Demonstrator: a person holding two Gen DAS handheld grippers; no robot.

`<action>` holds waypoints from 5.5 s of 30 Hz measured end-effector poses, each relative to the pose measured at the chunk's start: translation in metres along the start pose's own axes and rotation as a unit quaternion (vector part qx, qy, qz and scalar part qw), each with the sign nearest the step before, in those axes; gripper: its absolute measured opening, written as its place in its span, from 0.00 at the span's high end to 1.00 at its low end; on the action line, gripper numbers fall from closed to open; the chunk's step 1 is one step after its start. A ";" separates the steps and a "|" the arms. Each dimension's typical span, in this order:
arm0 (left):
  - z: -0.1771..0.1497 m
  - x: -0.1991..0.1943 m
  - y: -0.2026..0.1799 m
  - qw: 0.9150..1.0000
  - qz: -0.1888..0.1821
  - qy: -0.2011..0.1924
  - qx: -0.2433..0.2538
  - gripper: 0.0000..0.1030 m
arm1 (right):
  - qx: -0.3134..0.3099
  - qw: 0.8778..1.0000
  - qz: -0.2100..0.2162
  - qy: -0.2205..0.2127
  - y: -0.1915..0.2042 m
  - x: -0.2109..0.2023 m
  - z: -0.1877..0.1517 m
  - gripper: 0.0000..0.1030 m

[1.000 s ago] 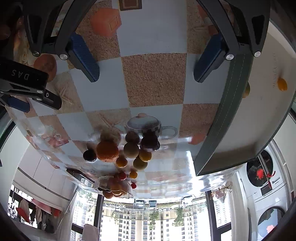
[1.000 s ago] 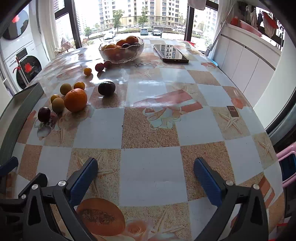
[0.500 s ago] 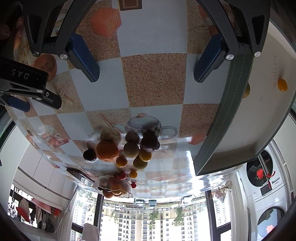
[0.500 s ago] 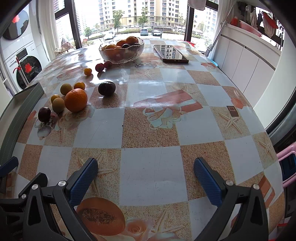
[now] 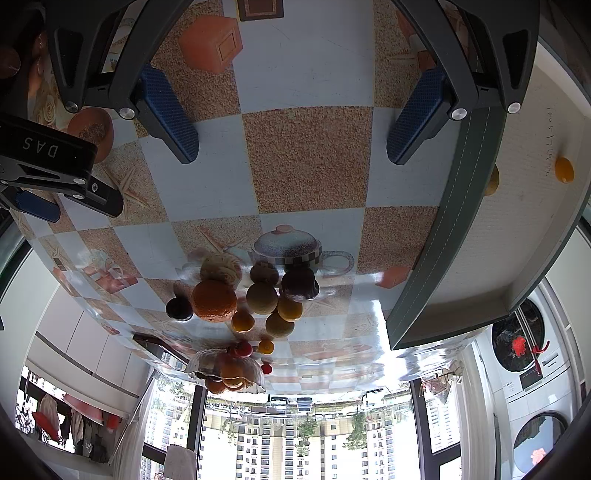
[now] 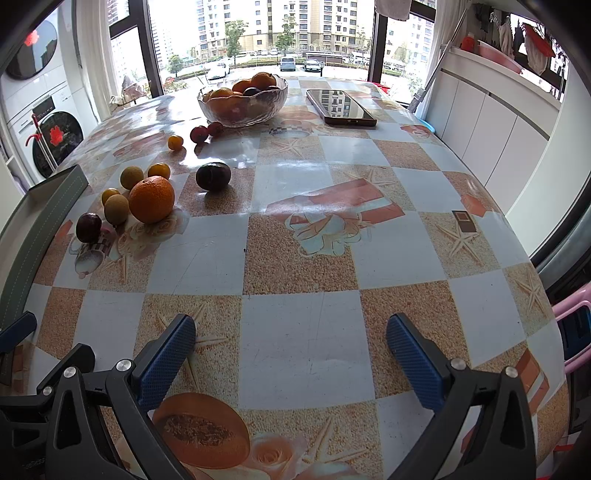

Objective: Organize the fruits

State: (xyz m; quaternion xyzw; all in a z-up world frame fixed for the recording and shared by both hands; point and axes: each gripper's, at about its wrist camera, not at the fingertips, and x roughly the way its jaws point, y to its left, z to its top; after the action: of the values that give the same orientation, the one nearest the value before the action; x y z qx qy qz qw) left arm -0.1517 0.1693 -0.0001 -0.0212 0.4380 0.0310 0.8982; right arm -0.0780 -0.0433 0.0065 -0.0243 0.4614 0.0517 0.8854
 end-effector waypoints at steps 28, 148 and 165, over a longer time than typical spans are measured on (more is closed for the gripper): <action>0.065 0.024 -0.010 0.998 0.037 0.027 0.039 0.01 | -0.013 0.997 0.049 0.052 -0.002 0.028 0.058 0.00; 0.013 0.008 -0.013 0.999 -0.022 0.007 0.032 0.01 | 0.030 0.999 -0.020 -0.001 -0.016 0.008 0.007 0.00; 0.013 0.007 -0.012 0.999 -0.022 0.007 0.032 0.01 | 0.029 0.999 -0.021 -0.001 -0.016 0.008 0.007 0.00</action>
State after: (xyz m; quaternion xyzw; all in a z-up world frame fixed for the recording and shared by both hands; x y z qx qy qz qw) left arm -0.1360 0.1583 0.0025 -0.0021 0.4441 -0.0029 0.8960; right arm -0.0658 -0.0580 0.0040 -0.0078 0.4614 0.0198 0.8869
